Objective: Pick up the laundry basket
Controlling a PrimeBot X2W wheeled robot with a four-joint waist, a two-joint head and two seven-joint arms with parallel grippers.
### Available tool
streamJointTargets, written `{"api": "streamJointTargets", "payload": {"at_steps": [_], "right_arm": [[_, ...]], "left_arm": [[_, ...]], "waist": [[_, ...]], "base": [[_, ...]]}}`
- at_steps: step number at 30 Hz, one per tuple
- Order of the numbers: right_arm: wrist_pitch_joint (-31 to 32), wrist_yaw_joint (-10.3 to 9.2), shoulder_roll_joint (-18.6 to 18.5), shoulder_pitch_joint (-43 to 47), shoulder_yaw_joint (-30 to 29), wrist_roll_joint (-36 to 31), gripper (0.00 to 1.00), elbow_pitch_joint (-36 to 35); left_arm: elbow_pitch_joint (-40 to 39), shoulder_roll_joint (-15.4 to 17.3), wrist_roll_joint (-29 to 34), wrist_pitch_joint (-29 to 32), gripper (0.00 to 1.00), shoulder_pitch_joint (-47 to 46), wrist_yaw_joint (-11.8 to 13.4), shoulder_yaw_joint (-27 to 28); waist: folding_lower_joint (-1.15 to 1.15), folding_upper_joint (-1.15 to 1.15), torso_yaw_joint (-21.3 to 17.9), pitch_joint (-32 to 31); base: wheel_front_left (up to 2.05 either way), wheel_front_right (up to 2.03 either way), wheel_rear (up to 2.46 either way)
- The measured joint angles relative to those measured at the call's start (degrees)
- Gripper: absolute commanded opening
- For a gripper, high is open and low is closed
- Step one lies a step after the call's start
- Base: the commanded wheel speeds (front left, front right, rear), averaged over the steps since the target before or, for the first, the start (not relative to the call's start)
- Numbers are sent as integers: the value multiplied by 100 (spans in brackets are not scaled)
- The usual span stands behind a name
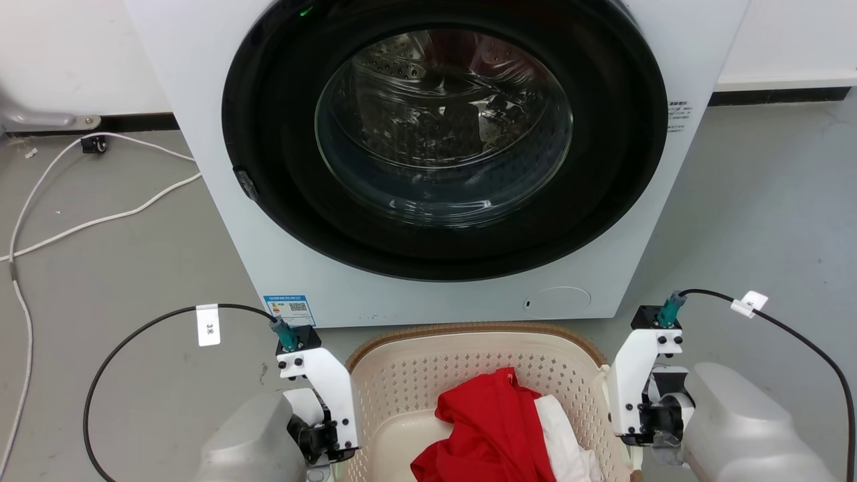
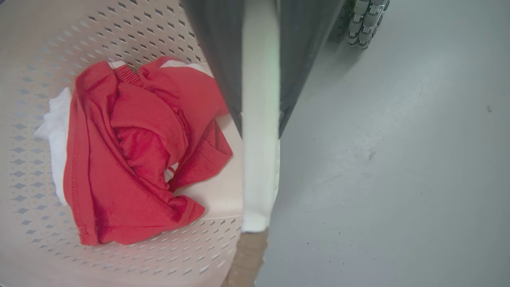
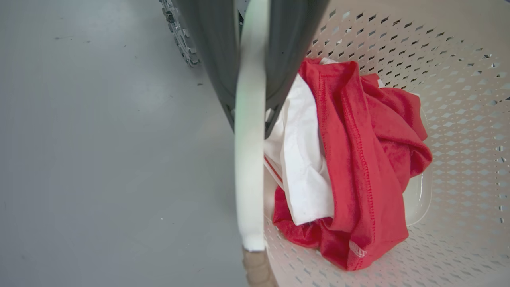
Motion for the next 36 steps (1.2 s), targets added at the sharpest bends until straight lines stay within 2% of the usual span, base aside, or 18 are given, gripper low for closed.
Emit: {"api": "streamJointTargets", "payload": {"at_steps": [36], "right_arm": [[24,-1,3,19,-111,-77,0,0]], "left_arm": [[8,5,-246,-75,0,14,25,-215]], "waist": [[0,0,13,25]], "base": [[0,0,0]]}}
